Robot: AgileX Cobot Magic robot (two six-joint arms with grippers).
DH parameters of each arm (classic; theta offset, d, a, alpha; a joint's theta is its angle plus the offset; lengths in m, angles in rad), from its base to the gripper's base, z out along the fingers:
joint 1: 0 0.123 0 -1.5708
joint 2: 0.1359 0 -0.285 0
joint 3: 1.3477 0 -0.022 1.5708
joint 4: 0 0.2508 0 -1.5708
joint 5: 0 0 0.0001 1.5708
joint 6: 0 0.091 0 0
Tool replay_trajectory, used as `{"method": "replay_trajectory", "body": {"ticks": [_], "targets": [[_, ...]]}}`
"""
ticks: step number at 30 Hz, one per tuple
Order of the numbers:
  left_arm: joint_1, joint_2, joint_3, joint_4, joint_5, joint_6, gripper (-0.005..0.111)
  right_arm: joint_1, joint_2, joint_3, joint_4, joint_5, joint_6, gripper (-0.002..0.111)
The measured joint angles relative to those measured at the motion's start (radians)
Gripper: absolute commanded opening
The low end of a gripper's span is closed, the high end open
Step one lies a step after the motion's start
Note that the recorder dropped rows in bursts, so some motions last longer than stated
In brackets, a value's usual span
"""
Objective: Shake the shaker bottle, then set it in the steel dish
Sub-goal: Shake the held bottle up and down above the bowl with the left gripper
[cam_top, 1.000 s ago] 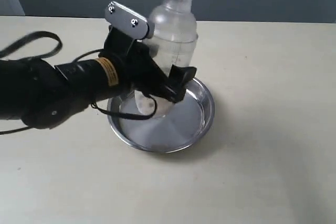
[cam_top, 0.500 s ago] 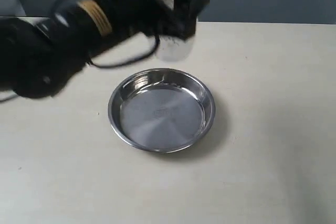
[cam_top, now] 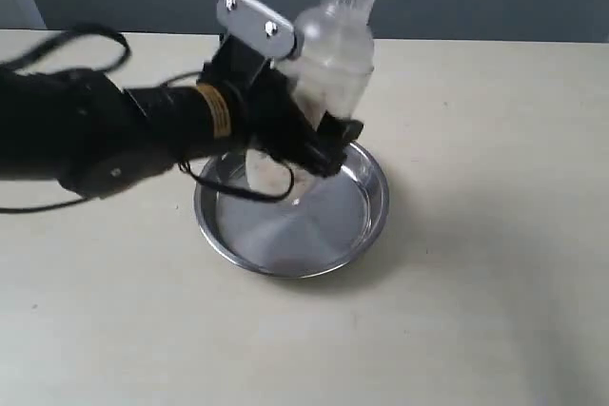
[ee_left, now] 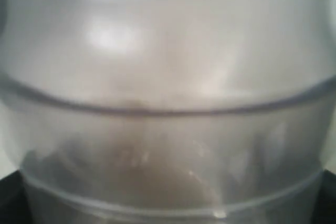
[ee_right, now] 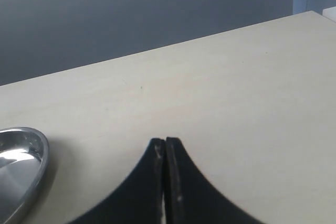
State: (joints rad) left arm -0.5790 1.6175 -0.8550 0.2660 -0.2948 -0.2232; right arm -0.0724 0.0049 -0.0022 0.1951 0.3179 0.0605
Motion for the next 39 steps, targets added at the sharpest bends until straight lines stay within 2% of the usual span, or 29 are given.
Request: {"method": "replay_trajectory", "body": {"ticks": [1, 3, 5, 6, 9, 11, 13, 16, 20, 23, 26, 28, 30, 31, 34, 37, 39], "targets": [[0.000, -0.038, -0.021, 0.003, 0.007, 0.008, 0.000, 0.000, 0.000, 0.000, 0.000, 0.000, 0.000, -0.001], [0.000, -0.093, -0.035, -0.045, -0.064, 0.015, 0.000, 0.000, 0.000, 0.000, 0.000, 0.000, 0.000, -0.001], [0.000, -0.046, 0.005, -0.117, -0.208, 0.014, 0.000, 0.000, 0.000, 0.000, 0.000, 0.000, 0.000, -0.001], [0.000, -0.006, 0.027, -0.131, -0.234, -0.004, 0.000, 0.000, 0.000, 0.000, 0.000, 0.000, 0.000, -0.001], [0.000, 0.078, 0.096, -0.070, -0.152, -0.068, 0.000, 0.000, 0.000, 0.000, 0.000, 0.000, 0.000, -0.001], [0.000, -0.003, 0.085, -0.042, -0.119, -0.045, 0.000, 0.000, 0.000, 0.000, 0.000, 0.000, 0.000, -0.001], [0.000, -0.069, 0.060, -0.087, -0.158, 0.010, 0.000, 0.000, 0.000, 0.000, 0.000, 0.000, 0.000, -0.001], [0.004, -0.043, 0.046, -0.163, -0.222, 0.069, 0.000, 0.000, 0.000, 0.000, 0.000, 0.000, 0.000, -0.001], [0.002, -0.086, 0.010, -0.077, -0.099, 0.091, 0.000, 0.000, 0.000, 0.000, 0.000, 0.000, 0.000, -0.001], [0.000, -0.125, -0.012, -0.135, -0.155, 0.094, 0.000, 0.000, 0.000, 0.000, 0.000, 0.000, 0.000, -0.001], [0.000, 0.005, 0.061, -0.205, -0.242, 0.048, 0.000, 0.000, 0.000, 0.000, 0.000, 0.000, 0.000, -0.001], [0.000, 0.075, 0.109, -0.175, -0.176, -0.005, 0.000, 0.000, 0.000, 0.000, 0.000, 0.000, 0.000, -0.001], [0.000, 0.031, 0.121, -0.127, -0.146, -0.007, 0.000, 0.000, 0.000, 0.000, 0.000, 0.000, 0.000, -0.001], [0.000, -0.037, 0.106, -0.129, -0.198, 0.005, 0.000, 0.000, 0.000, 0.000, 0.000, 0.000, 0.000, -0.001], [0.000, 0.008, 0.101, -0.161, -0.320, 0.015, 0.000, 0.000, 0.000, 0.000, 0.000, 0.000, 0.000, -0.001], [0.000, 0.051, 0.109, -0.105, -0.248, 0.001, 0.000, 0.000, 0.000, 0.000, 0.000, 0.000, 0.000, -0.001], [0.000, -0.066, 0.066, -0.076, -0.203, 0.050, 0.000, 0.000, 0.000, 0.000, 0.000, 0.000, 0.000, -0.001]]}}
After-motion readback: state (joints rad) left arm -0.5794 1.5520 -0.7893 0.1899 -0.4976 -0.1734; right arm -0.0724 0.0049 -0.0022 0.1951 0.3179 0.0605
